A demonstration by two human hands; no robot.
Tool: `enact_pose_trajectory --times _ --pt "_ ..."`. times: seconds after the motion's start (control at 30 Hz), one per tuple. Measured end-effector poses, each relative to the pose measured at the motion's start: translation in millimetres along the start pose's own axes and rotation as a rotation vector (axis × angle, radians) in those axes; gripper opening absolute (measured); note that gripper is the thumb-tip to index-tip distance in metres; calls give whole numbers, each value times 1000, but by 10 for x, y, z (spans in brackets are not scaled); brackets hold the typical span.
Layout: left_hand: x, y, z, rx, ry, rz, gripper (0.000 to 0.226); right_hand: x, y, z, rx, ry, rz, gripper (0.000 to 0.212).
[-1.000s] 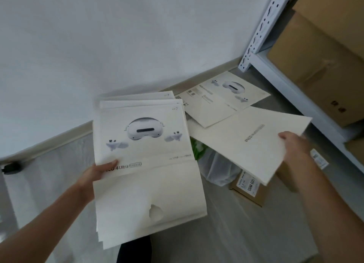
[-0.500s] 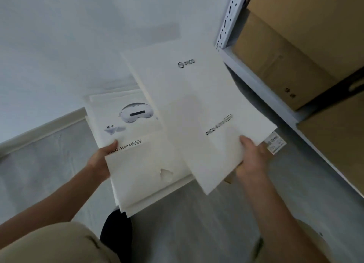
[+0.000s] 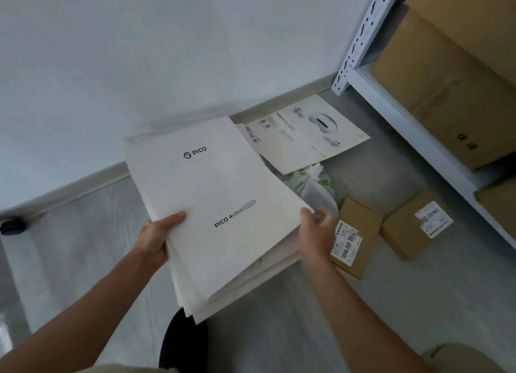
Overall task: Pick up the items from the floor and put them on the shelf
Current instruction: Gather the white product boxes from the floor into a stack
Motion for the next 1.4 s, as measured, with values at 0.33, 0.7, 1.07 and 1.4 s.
enact_pose_trajectory --times 0.33,0.7,1.07,1.4 --pt "-117 -239 471 32 -166 18 59 750 -2113 -565 200 260 -221 52" --pt "-744 470 -39 41 -276 84 37 1131 -848 1167 -17 -491 -153 12" --pt "-895 2629 -1753 380 -389 214 72 988 1240 2904 240 -27 -13 18" --pt "-291 4341 -2681 593 -443 353 55 75 2710 4563 229 -519 -321 57"
Point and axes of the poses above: each hand's wrist, its own y-axis away from the middle knuckle, its own z-axis out of the back of the hand, x = y × z, the point moved 5 cm from there along -y, towards the middle knuckle, and after that the axes turned 6 degrees about -z, right-handed, at the moved point
